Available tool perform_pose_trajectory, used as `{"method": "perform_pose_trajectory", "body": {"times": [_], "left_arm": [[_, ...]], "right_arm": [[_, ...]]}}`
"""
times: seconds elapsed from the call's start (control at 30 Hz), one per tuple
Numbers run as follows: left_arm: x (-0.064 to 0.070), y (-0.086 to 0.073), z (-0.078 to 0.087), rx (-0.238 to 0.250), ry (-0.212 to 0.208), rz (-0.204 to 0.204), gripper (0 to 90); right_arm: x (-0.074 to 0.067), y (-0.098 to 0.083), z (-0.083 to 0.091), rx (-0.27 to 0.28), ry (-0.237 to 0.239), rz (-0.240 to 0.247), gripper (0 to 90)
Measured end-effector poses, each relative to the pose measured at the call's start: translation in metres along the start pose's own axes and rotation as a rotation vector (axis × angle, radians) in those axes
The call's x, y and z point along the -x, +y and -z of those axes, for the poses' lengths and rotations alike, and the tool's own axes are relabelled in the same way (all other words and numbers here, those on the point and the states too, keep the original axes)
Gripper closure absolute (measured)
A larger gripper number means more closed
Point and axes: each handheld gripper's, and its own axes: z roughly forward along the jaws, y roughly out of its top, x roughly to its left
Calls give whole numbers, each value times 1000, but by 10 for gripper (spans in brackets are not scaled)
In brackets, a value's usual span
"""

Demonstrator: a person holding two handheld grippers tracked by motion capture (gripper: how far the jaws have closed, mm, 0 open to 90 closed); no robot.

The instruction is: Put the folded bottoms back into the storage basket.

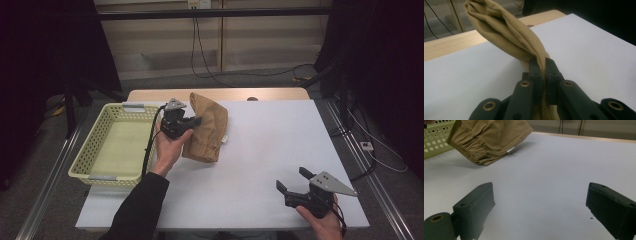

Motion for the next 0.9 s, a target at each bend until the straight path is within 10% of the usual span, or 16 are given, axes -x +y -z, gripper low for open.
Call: {"method": "perform_pose_trajectory", "body": {"times": [0.9], "left_arm": [[16, 10, 27, -7, 3, -83, 862]], "right_arm": [[-1, 1, 2, 16, 14, 22, 40]]}}
